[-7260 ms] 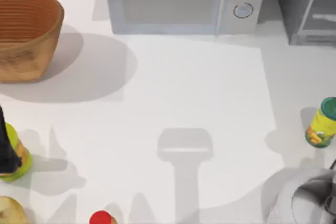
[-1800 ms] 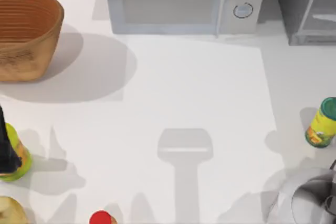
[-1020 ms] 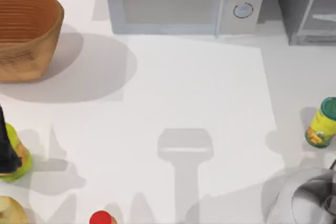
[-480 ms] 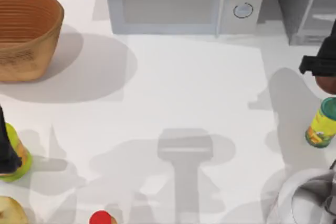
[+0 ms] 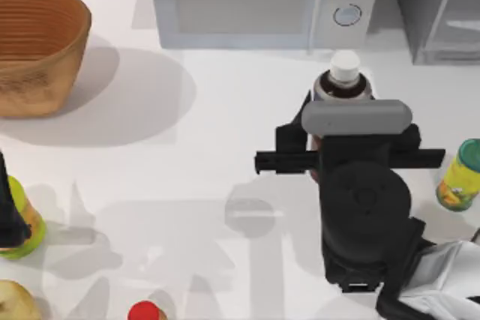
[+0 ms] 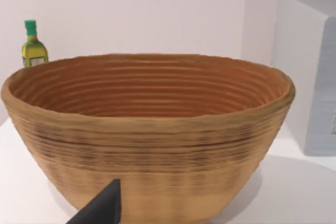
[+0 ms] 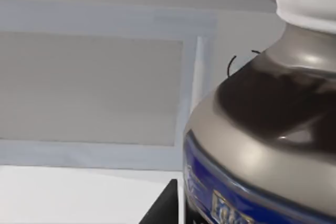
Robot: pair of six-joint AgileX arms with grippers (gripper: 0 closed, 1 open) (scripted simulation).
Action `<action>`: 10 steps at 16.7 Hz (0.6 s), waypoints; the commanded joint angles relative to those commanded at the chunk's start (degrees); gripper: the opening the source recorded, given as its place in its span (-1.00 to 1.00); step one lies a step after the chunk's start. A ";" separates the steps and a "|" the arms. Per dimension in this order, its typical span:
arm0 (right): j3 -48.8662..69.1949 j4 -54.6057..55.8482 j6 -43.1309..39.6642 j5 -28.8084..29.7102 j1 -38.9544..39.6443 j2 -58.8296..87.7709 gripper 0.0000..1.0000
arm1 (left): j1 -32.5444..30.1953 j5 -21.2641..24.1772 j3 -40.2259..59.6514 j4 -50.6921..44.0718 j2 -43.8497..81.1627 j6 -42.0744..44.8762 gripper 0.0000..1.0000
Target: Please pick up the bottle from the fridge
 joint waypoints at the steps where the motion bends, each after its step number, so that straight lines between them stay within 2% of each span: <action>1: 1.11 2.11 -0.10 1.95 2.50 2.56 -1.00 | 0.00 0.00 0.00 0.00 0.00 0.00 1.00; 5: 4.23 7.78 -0.49 6.77 8.70 8.11 -1.00 | 0.00 0.00 0.00 0.00 0.00 0.00 1.00; 10: 4.23 7.99 -0.39 6.89 8.86 8.27 -1.00 | 0.00 0.00 0.00 0.00 0.00 0.00 1.00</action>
